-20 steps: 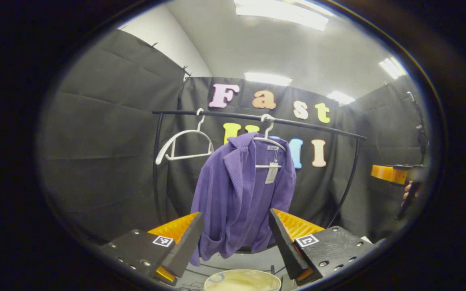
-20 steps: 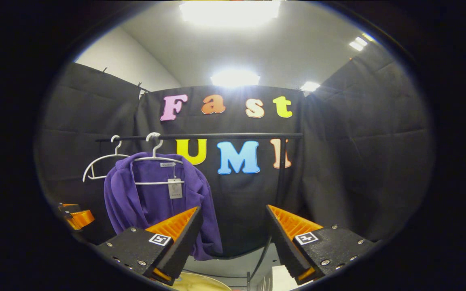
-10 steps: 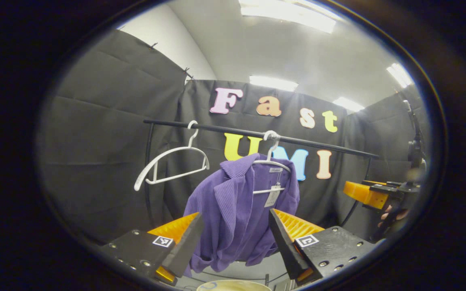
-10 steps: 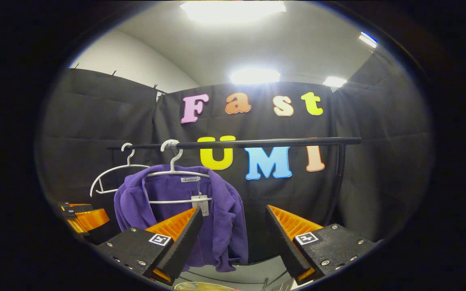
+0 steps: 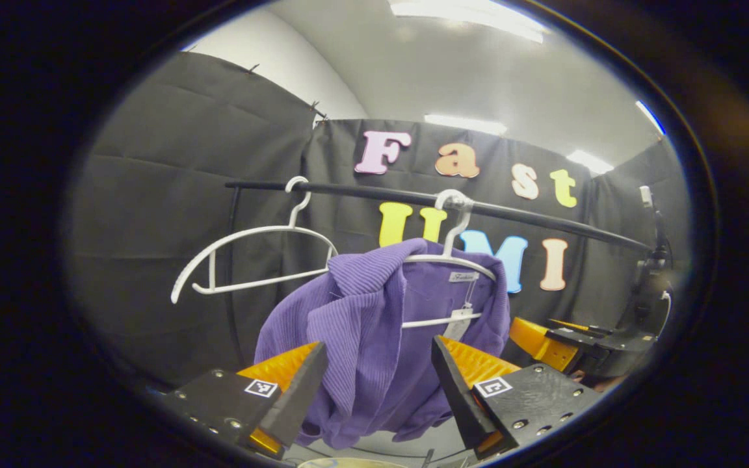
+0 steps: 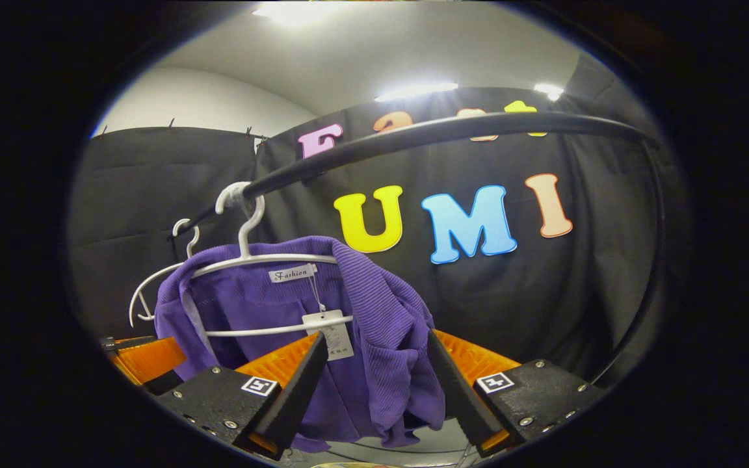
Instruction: Grasp the clothes on the hanger with both hands and then place them into the laundry hamper below.
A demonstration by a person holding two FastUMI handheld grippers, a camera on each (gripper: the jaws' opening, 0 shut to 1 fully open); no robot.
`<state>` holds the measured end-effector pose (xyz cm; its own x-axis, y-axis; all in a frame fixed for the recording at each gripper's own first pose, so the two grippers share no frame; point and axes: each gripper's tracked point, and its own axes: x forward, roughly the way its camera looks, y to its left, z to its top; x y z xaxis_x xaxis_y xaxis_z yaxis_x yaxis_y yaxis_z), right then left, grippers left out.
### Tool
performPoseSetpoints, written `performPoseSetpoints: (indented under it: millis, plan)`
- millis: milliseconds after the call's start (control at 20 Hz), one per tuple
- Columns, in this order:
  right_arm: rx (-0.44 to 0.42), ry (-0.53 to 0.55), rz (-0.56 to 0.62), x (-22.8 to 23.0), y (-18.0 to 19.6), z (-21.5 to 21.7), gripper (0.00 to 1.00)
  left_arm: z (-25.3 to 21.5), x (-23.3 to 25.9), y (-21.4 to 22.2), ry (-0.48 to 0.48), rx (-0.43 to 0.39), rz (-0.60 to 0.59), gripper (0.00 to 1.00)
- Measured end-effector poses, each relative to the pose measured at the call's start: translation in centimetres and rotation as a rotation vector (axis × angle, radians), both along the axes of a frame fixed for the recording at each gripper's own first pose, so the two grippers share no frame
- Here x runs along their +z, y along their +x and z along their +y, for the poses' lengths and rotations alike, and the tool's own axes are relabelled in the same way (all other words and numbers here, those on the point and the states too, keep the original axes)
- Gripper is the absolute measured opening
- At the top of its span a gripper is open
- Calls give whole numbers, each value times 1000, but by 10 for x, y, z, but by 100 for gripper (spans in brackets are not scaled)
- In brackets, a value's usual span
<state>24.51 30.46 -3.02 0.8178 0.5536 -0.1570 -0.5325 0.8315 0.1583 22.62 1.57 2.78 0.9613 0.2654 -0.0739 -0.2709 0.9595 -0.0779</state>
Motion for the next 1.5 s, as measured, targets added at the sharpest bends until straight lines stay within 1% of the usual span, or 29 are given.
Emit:
performPoseSetpoints:
  millis: [100, 200, 250, 300, 350, 400, 600, 750, 800, 850, 900, 1000, 1050, 1100, 1150, 1200, 1250, 1350, 1400, 1450, 1500]
  plan:
    - [28, -16, 5, -10, 14, 12, 95, 1, -6, 10, -9, 37, 7, 96]
    - [32, -38, 11, -21, 29, 19, 95, 6, -11, 18, -12, 78, 17, 96]
    - [32, -44, 14, -25, 36, 22, 95, 9, -13, 22, -13, 97, 21, 93]
    - [30, -47, 16, -29, 44, 24, 95, 12, -16, 26, -10, 119, 27, 93]
    - [31, -50, 20, -35, 50, 27, 95, 16, -17, 31, -6, 137, 30, 96]
    - [35, -51, 25, -40, 55, 30, 95, 16, -18, 33, -1, 156, 32, 93]
    - [49, -62, 22, -52, 72, 39, 95, 20, -24, 45, 38, 224, 44, 93]
    - [68, -58, 13, -56, 76, 41, 94, 35, -23, 41, 84, 310, 45, 93]
    - [76, -59, 12, -58, 76, 43, 93, 41, -23, 40, 95, 336, 45, 93]
    - [86, -61, 15, -60, 77, 44, 89, 45, -25, 40, 98, 356, 48, 93]
    - [94, -57, 18, -62, 81, 44, 85, 47, -27, 42, 94, 366, 45, 96]
    - [108, -41, 23, -63, 87, 45, 77, 47, -25, 46, 84, 367, 36, 96]
    - [112, -36, 23, -62, 89, 45, 69, 46, -24, 45, 82, 366, 28, 96]
    - [116, -32, 24, -62, 91, 45, 63, 47, -23, 42, 82, 372, 22, 79]
    - [120, -25, 24, -62, 91, 45, 49, 48, -23, 39, 83, 377, 18, 64]
    - [127, -13, 23, -60, 92, 45, 44, 51, -21, 35, 86, 395, 9, 58]
    - [131, -1, 23, -58, 94, 44, 31, 56, -20, 32, 86, 416, 3, 47]
    - [152, 14, 18, -57, 94, 45, 15, 54, -20, 31, 51, 402, -12, 23]
    - [173, 18, 14, -57, 91, 47, 13, 52, -20, 32, 33, 383, -21, 19]
    - [195, 29, 16, -57, 89, 46, 11, 52, -18, 33, 27, 365, -33, 19]
    - [215, 49, 23, -54, 87, 43, 9, 54, -18, 28, 28, 360, -47, 5]
